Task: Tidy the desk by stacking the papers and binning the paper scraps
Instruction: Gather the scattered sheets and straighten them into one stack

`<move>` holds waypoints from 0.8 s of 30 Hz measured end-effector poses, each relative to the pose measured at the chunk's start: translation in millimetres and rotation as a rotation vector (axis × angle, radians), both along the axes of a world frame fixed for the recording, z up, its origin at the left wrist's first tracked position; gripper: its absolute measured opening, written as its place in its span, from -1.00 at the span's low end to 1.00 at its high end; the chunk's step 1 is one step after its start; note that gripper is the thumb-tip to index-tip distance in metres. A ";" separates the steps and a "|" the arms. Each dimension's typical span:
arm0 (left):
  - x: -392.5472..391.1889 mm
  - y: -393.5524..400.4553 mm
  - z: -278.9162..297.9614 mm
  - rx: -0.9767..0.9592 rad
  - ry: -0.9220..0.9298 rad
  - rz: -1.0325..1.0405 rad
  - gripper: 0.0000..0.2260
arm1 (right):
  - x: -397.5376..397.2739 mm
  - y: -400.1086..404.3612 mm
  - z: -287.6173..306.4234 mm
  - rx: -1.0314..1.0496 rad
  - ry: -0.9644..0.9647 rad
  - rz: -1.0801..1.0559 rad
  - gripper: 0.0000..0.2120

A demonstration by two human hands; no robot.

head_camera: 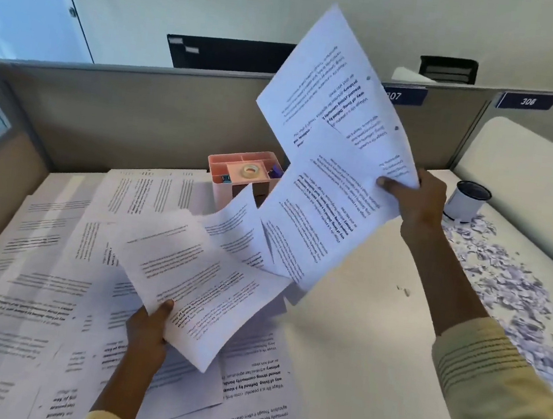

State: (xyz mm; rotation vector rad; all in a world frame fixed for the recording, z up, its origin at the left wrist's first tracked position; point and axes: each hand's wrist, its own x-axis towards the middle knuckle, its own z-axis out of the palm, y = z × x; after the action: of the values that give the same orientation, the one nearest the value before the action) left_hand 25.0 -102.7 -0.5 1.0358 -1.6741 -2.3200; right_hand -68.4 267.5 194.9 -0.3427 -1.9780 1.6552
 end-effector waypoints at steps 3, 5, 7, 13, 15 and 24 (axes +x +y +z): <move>7.5 6.9 -5.5 0.033 -0.021 0.042 -0.65 | -7.0 -10.5 16.3 -0.040 0.038 -0.066 -0.75; 12.9 10.4 -6.8 0.072 -0.042 0.069 -0.62 | -12.8 -19.3 26.6 -0.074 0.064 -0.077 -0.77; 17.7 14.3 -5.5 0.112 -0.047 0.080 -0.60 | -20.8 -27.1 33.7 -0.082 0.068 -0.094 -0.75; 19.8 41.1 9.4 0.245 0.025 0.055 -0.62 | -26.0 -72.5 3.9 -0.108 0.033 -0.124 -0.74; 17.5 52.2 17.3 0.308 0.075 0.050 -0.71 | -14.8 -95.4 -29.5 -0.075 -0.034 -0.112 -0.74; 25.3 57.1 24.7 0.293 0.008 0.145 -0.64 | 69.6 -163.3 -171.6 0.044 -0.324 -0.025 -0.83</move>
State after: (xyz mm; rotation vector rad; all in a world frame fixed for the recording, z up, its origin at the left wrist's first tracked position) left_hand 50.3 -45.6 24.2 1.1502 -1.2330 -2.5161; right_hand 1.2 104.2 23.3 -0.6516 -2.2274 1.6185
